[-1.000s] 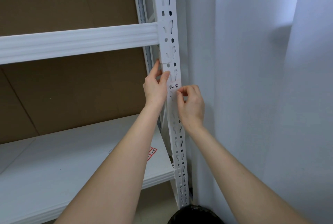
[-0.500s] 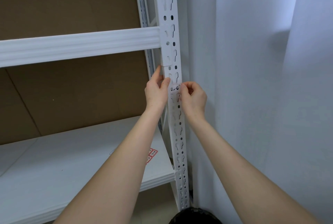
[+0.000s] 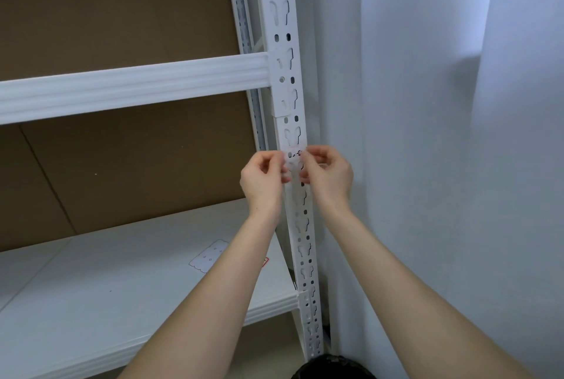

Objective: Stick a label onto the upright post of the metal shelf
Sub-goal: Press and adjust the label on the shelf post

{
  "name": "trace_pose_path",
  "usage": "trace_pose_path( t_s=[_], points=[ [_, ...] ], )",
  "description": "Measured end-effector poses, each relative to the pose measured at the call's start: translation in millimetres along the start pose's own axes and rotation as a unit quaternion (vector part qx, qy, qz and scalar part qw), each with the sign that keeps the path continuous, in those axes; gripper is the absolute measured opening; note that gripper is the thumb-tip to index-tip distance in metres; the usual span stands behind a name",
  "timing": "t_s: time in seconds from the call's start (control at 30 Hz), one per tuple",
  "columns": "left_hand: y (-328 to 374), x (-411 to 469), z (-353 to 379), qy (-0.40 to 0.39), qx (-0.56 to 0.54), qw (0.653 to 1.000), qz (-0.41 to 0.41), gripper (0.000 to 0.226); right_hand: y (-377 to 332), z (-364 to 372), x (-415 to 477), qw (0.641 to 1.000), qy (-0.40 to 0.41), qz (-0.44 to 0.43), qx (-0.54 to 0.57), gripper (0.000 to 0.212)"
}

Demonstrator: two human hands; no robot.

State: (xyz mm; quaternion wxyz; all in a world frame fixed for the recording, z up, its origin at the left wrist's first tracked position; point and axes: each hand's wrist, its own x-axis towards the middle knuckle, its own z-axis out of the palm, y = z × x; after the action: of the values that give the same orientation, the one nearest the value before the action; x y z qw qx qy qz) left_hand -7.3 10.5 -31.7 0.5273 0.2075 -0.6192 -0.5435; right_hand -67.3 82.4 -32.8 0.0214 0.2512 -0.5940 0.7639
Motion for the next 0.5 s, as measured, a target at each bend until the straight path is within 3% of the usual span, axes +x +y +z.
trace_pose_path(
  t_s=[0.1, 0.27, 0.5],
  points=[
    [-1.2, 7.9, -2.0, 0.035, 0.028, 0.999, 0.028, 0.016, -1.9, 0.5, 14.2, 0.996, 0.035, -0.007, -0.078, 0.016],
    [5.9, 13.6, 7.9, -0.045, 0.033, 0.998, 0.014, 0.015, -13.5, 7.7, 21.5, 0.981, 0.023, -0.020, -0.190, 0.017],
    [6.3, 18.0, 8.3, -0.058, 0.039, 0.998, 0.012, 0.014, -16.4, 6.0, 23.6, 0.975, 0.039, -0.016, -0.217, 0.016]
  ],
)
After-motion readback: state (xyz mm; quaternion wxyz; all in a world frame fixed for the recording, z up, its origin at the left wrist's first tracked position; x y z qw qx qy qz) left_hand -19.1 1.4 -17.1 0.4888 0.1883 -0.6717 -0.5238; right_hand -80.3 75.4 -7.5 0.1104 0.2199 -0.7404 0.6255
